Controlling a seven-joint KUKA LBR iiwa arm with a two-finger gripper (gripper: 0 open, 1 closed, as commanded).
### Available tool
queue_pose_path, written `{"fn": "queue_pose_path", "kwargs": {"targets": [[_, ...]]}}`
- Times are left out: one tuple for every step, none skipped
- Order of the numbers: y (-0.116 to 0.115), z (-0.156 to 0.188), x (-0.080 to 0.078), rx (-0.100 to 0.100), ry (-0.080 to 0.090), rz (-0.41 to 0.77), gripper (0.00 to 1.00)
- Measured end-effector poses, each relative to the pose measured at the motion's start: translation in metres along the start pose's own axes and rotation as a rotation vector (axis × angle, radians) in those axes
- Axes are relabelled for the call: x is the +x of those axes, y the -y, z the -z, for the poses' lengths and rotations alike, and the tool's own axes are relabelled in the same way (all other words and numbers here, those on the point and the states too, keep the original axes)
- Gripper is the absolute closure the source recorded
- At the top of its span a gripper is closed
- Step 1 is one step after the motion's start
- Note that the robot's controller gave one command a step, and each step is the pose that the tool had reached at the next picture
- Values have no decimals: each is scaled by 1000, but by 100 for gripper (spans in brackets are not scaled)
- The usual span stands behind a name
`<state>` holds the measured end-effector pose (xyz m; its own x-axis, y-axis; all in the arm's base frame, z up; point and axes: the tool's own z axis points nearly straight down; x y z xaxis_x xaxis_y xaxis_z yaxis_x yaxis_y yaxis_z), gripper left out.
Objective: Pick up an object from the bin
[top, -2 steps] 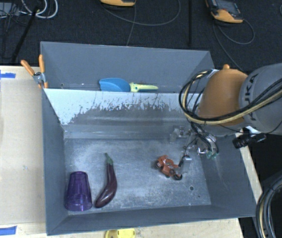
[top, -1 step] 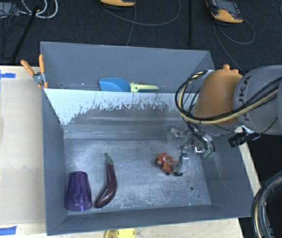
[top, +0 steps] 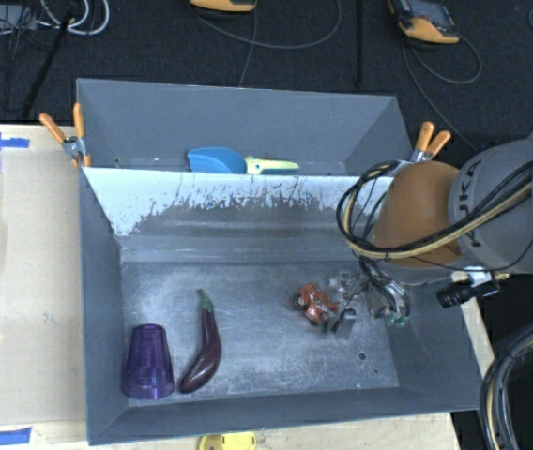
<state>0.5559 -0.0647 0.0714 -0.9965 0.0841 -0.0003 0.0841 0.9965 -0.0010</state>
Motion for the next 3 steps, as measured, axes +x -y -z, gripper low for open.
{"fn": "queue_pose_path", "kwargs": {"targets": [[0, 0, 0, 0, 0, 1, 100], [0, 1, 0, 0, 0, 1, 100], [17, 39, -1, 0, 5, 139, 100]]}}
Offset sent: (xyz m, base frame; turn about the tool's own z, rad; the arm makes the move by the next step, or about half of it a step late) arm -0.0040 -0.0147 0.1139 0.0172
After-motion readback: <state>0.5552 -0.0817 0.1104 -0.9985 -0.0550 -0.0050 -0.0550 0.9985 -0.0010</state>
